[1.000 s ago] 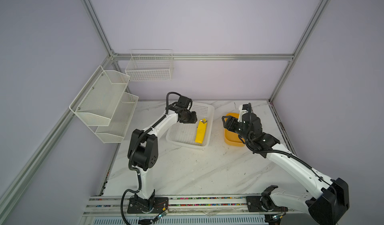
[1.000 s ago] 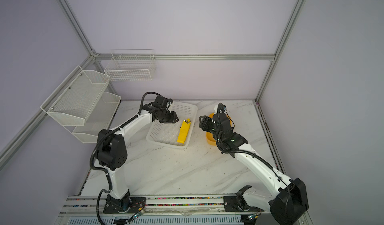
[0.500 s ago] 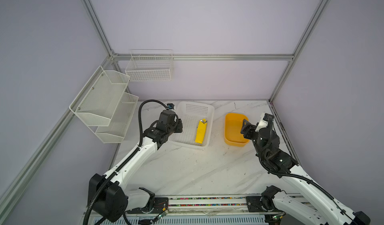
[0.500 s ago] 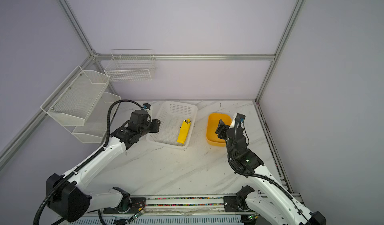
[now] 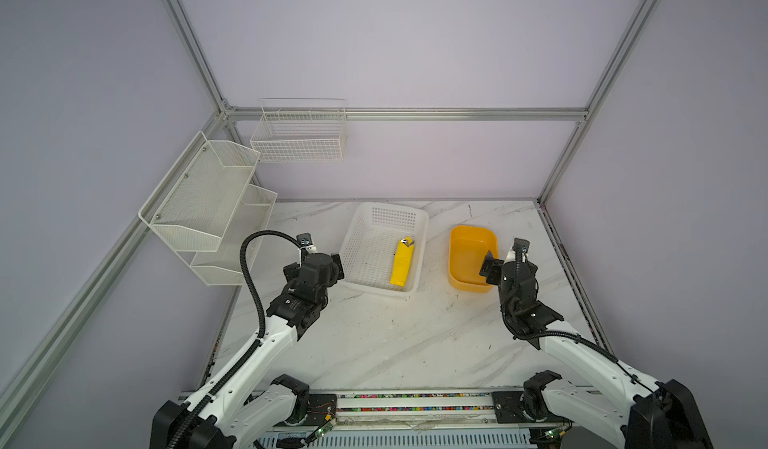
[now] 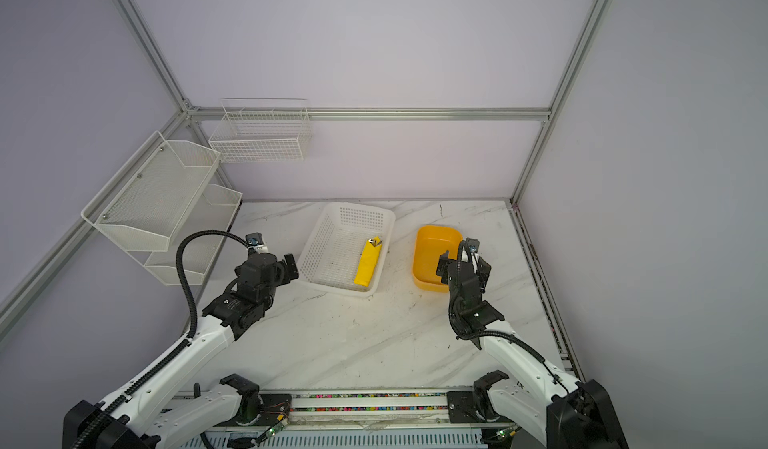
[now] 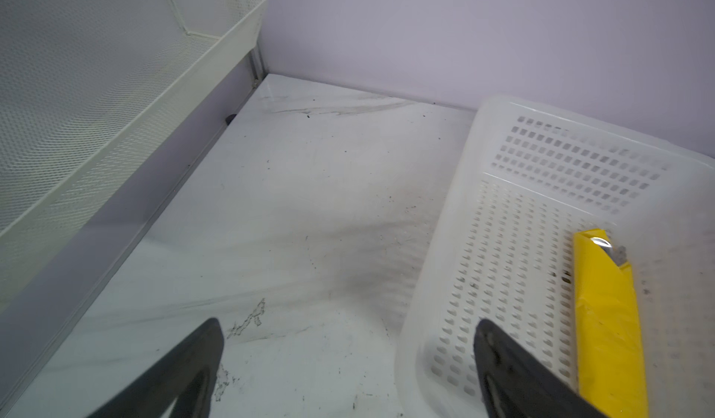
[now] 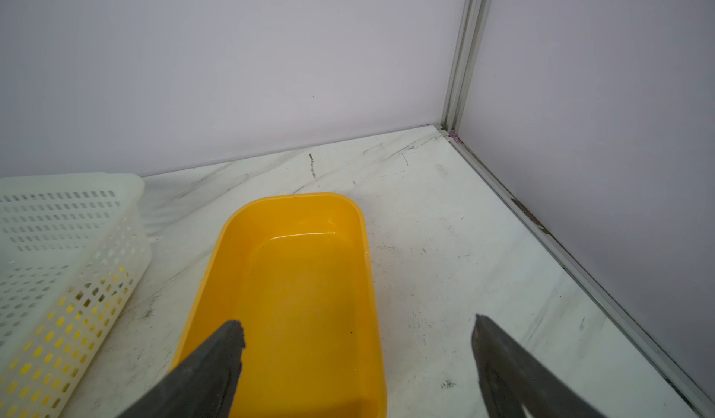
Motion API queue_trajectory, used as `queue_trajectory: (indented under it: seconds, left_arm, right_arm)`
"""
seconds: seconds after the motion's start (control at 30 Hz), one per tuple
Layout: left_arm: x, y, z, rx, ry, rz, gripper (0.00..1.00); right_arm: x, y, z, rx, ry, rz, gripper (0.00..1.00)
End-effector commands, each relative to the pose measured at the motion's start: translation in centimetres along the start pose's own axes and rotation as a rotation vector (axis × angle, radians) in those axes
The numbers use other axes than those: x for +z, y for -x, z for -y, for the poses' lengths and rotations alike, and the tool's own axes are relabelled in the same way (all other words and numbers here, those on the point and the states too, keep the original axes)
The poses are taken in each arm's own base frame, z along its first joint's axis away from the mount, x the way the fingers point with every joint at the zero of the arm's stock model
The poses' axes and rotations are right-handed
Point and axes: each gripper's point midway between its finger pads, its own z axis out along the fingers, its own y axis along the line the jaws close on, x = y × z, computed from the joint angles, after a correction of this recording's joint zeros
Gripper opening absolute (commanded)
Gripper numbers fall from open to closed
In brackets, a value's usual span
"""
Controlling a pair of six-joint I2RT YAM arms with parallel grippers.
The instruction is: Place the utensils on the paper napkin and roll it up
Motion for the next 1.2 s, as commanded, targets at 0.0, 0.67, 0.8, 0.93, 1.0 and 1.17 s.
queue_trajectory:
  seconds: [0.0,0.67,0.8,0.93,1.0,1.17]
  left_arm:
    - [0.9,-0.2,-3.3,-0.029,0.132,0.064,1.0]
    - [8.7,-3.1,-4.9,0.076,0.132,0.234,0.99]
    - [10.4,-3.5,-4.7,0.069,0.105,0.236,1.0]
    - [11.4,-4.4,-3.7,0.098,0.047,0.224,1.0]
    - [11.6,-5.0,-3.9,0.089,0.057,0.234,1.0]
    - [11.9,-5.0,-3.8,0.085,0.033,0.225,1.0]
  right_arm:
    - [1.8,0.5,0.8,0.029,-0.021,0.064,0.94]
    - [4.9,-0.5,2.3,0.007,0.055,0.238,0.93]
    - [5.1,0.1,2.1,0.004,0.092,0.295,0.93]
    - [5.8,0.2,2.3,-0.031,0.098,0.311,0.93]
    - [6.0,0.3,2.9,0.013,0.121,0.321,0.93]
    - [7.1,-0.3,2.9,0.026,0.146,0.315,0.92]
